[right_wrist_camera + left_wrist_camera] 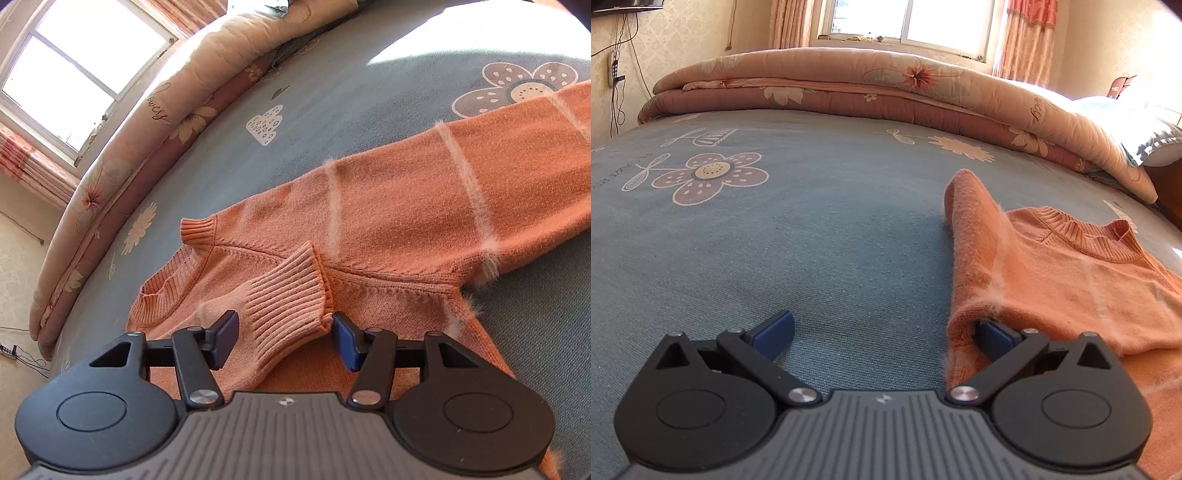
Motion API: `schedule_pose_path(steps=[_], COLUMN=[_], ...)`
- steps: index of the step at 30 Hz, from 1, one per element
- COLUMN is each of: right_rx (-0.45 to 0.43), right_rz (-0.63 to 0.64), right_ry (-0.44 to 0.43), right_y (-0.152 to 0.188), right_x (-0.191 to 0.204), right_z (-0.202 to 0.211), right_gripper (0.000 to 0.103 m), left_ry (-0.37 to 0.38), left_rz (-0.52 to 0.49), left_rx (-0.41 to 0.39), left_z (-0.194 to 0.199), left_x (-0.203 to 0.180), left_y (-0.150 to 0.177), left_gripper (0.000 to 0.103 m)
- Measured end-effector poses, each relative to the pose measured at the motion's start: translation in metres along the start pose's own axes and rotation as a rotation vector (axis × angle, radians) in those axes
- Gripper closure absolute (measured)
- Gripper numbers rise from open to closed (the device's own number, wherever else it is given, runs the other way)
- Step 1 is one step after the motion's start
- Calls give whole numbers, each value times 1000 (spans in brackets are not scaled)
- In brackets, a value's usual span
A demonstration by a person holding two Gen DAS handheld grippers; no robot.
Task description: Fold clothes
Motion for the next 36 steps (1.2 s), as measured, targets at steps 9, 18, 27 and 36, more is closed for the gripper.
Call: schedule_pose_path(steps=[9,18,27,36], right_rx=[-69,-73,-133,112], right_rz=[51,169,522,834], right_ry=[36,184,137,-98], right_y=[-6,1,7,94], right_x=[-1,-4,97,259], right_z=[-3,7,55,-39], right_gripper=[86,84,80,81], left_ry=[1,-1,107,92], left_rz=[30,69,158,245], left_rx=[6,82,32,70], left_z=[1,6,52,40], left_x=[1,1,28,67], left_y=[-2,-3,-41,-39], left_gripper=[1,1,1,1])
Point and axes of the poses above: each gripper's, at about its wrist camera, not at the fingertips, and z roughly against the way its jaws point, x to its left, y to its underside, the point moved 8 cm from there along -z, roughly the way its jaws point, and after that the axes turned 2 degrees about y, right-handed, at the moved point
